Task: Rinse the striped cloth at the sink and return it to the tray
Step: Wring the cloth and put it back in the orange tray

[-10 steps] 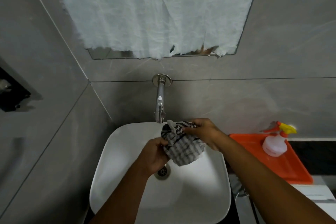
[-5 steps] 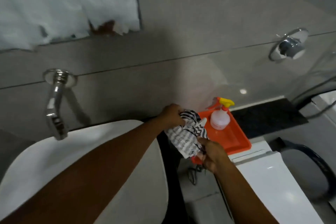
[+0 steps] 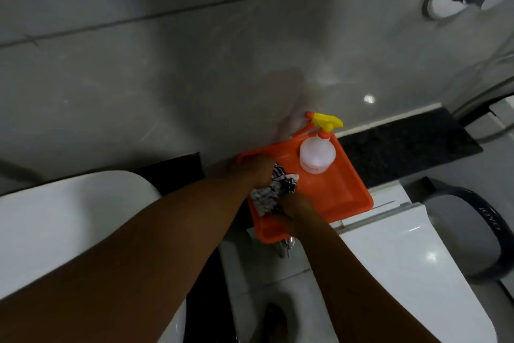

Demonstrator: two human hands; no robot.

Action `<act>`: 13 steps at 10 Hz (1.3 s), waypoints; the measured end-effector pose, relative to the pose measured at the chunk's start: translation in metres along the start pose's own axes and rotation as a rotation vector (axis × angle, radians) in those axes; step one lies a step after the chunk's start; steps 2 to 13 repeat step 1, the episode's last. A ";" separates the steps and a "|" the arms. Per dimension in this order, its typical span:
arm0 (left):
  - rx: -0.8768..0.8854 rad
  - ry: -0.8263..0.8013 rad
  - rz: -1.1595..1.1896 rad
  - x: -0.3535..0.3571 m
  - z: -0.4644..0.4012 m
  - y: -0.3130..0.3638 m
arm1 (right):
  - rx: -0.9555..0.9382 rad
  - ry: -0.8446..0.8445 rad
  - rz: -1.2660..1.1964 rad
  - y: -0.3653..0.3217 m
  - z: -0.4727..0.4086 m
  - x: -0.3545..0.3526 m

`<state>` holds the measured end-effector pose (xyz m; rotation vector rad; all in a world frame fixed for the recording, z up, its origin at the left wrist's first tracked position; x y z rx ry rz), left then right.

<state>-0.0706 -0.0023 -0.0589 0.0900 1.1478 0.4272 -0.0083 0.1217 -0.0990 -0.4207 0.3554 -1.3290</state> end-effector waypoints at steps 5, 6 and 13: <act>-0.002 0.016 -0.079 -0.001 0.015 0.003 | -0.147 0.138 0.209 -0.012 0.006 -0.012; -0.002 0.016 -0.079 -0.001 0.015 0.003 | -0.147 0.138 0.209 -0.012 0.006 -0.012; -0.002 0.016 -0.079 -0.001 0.015 0.003 | -0.147 0.138 0.209 -0.012 0.006 -0.012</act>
Point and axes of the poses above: each hand's wrist, its own z-axis away from the middle knuckle, its own x-axis out of the palm, y = z × x, the point moved 10 cm from there along -z, towards the middle knuckle, and after that the axes turned 8 degrees about y, right-handed, at the moved point
